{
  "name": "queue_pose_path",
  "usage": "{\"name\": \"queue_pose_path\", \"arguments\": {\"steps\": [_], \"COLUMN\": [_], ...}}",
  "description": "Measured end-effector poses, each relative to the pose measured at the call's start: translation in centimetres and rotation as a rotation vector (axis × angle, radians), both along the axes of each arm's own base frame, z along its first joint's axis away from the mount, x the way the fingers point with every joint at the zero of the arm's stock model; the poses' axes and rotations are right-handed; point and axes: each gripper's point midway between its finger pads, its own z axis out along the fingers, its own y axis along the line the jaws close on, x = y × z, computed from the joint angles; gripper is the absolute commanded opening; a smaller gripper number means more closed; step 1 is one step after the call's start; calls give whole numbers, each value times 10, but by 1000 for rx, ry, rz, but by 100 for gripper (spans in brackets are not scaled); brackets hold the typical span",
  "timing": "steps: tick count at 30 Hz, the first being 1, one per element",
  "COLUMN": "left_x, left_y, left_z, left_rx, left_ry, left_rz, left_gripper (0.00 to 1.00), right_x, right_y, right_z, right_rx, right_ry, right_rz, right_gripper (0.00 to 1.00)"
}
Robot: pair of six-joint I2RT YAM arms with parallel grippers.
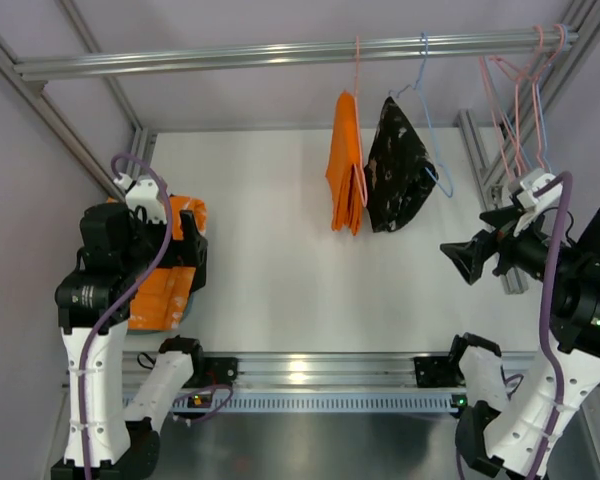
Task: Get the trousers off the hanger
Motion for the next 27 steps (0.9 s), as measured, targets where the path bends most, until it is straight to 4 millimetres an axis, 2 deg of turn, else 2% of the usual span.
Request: {"name": "queue_pose_path", "arguments": {"steps": [7, 12, 15, 18, 21, 25, 27], "left_x": [8, 11, 11, 11, 10, 9, 9], "left_y": [-4, -6, -6, -5, -4, -2, -2], "left_z": [1, 1, 1, 1, 3, 4, 4], "left_rx": [-21, -30, -29, -28, -24, -20, -20], "left_ry": [14, 17, 16, 14, 4, -3, -3], "left_rz": [-7, -14, -13, -11, -5, 3, 4], "left_gripper": [98, 98, 98, 98, 98, 98, 98], "right_x": [9, 38, 60, 79, 91, 92, 90], "right_y": [1, -4, 2, 17, 42, 73, 90], "right_z": [23, 40, 53, 63, 70, 68, 65], "right_rx": [48, 108, 117, 115, 116, 140, 160], "right_ry": [6, 49, 60, 70, 80, 113, 137], "right_rz": [5, 20, 53, 100, 158, 208, 231], "right_gripper": [99, 100, 99, 99, 99, 98, 94]}}
